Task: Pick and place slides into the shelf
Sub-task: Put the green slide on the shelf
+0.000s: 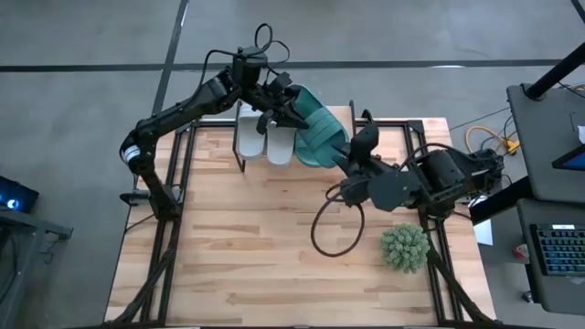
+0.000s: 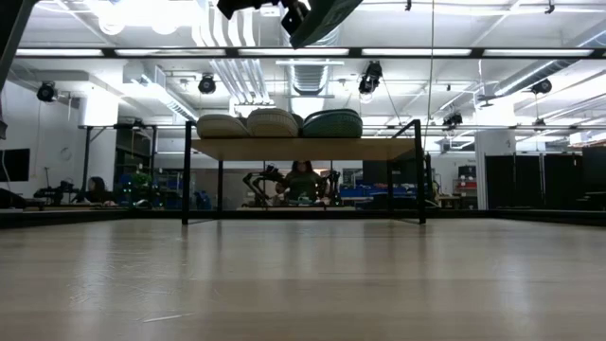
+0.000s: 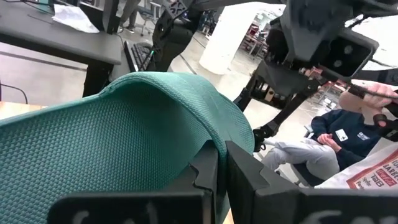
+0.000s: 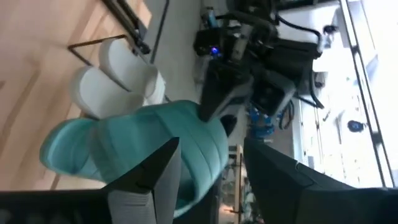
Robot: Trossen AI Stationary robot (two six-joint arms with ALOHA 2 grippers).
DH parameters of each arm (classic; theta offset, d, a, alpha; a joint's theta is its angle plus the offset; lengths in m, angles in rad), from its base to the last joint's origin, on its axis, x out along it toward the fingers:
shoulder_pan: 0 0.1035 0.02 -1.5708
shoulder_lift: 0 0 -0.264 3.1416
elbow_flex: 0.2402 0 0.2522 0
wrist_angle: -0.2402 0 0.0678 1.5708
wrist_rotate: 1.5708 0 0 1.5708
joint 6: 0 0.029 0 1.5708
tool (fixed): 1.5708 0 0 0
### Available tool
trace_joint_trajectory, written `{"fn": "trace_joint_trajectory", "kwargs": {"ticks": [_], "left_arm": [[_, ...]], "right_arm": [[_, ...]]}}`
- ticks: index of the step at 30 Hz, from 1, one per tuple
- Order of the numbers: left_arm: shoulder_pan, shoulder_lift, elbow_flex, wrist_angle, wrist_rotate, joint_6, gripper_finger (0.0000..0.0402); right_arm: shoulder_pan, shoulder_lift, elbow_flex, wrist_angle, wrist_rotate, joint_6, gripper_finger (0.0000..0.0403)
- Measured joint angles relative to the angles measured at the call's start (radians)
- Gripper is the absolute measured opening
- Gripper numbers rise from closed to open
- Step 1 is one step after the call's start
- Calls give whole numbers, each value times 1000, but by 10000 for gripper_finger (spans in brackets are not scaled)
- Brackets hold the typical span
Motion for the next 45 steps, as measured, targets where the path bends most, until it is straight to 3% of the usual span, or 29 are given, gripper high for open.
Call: {"fn": "trace_joint_trajectory", "kwargs": {"ticks": [21,34,40,45], "left_arm": [[0,0,0,-2,31,0,0],[0,1,0,-1,49,0,0],[0,1,0,2,55,0,0],[0,1,0,1,55,0,0]], "right_arm": [[-123,17,-86,-18,-1,-44,133],[-185,20,-107,68,-48,-55,121],[-191,20,-110,95,-53,-57,96],[-190,20,-110,97,-53,-50,50]]}}
